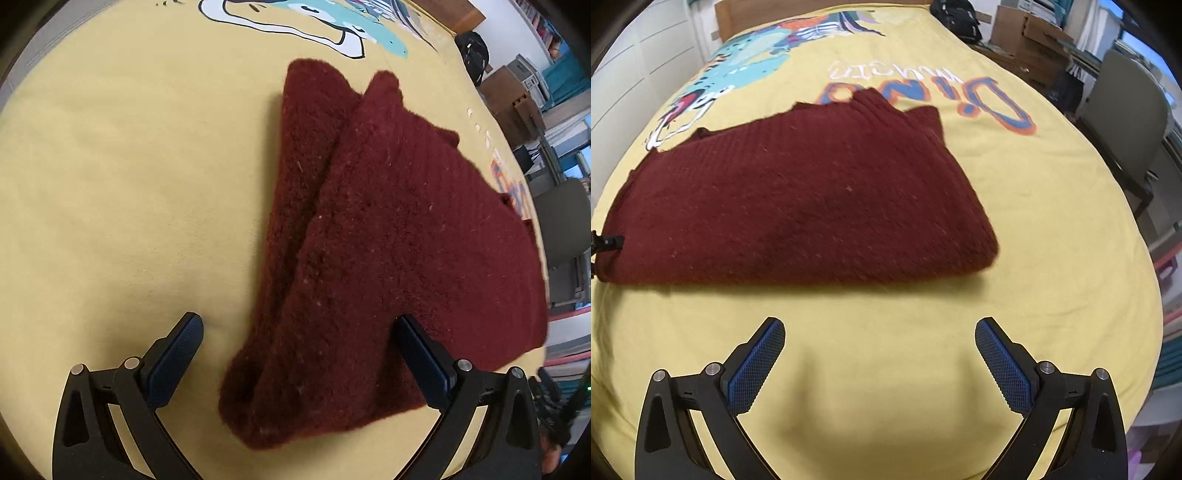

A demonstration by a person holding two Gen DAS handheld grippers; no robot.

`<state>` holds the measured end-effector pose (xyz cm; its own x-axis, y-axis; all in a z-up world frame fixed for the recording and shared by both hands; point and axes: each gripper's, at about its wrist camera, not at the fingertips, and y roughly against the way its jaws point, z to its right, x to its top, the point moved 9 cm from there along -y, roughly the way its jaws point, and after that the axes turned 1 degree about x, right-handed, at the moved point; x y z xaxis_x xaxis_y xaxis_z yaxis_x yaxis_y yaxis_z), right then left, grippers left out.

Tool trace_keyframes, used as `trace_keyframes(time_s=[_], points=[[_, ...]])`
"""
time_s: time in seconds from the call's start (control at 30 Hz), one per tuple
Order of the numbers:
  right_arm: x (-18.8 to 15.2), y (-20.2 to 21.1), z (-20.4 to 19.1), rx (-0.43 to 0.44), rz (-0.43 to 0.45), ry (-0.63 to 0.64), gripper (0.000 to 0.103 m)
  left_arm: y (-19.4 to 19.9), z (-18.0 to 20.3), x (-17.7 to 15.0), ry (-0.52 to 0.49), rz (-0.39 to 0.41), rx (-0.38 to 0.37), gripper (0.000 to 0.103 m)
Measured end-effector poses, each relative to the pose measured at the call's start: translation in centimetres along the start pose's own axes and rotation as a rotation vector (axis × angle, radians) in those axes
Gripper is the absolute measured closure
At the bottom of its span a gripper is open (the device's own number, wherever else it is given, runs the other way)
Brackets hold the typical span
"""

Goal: Fold small clothes

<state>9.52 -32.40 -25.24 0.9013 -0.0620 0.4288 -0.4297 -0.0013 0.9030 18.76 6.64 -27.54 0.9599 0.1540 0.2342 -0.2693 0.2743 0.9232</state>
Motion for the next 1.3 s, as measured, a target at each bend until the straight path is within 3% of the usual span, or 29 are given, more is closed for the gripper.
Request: trace_keyframes(time_s=[0.07,0.1,0.17,0.23,0.3,0.37,0.67,0.87,1.1,1.3], points=[[-0.3,0.0,0.6,-0.008,-0.003,-0.009,0.000,0.0,0.9,-0.2,-0.022,0.003,-0.013,0.002],[-0.4,0.0,1.0,-0.011,-0.003,-0.017,0.000,0.0,1.3,-0.3,-0.037,-0.003,-0.018,0.008],[-0.5,0.0,1.7,-0.016,-0.003,-0.032,0.000,0.4,2.6,-0.5,-0.071,-0.006,-0.050,0.058],[-0.7,0.1,2.2,-0.021,-0.003,-0.045,0.000,1.0,3.9,-0.6,-0.097,0.004,-0.070,0.073],[-0.6,0.4,2.7,-0.022,0.003,-0.058,0.000,1.6,5.0,-0.7,-0.155,0.032,-0.015,0.075],[-0.4,0.9,3.2,-0.022,0.014,-0.067,0.000,2.5,6.0,-0.7,-0.164,0.044,-0.005,0.077],[1.5,3.6,5.0,0.007,0.096,-0.096,0.000,7.9,12.5,2.2,-0.177,0.094,-0.100,0.078],[2.5,5.2,7.3,0.021,0.148,-0.144,0.000,9.3,21.1,4.3,-0.258,0.116,-0.141,0.079],[3.1,6.8,11.1,0.012,0.195,-0.202,0.000,7.3,31.3,2.4,-0.388,0.088,-0.172,0.079],[2.4,6.4,13.6,-0.003,0.174,-0.245,0.000,0.9,37.3,-0.7,-0.476,0.000,-0.116,0.079]])
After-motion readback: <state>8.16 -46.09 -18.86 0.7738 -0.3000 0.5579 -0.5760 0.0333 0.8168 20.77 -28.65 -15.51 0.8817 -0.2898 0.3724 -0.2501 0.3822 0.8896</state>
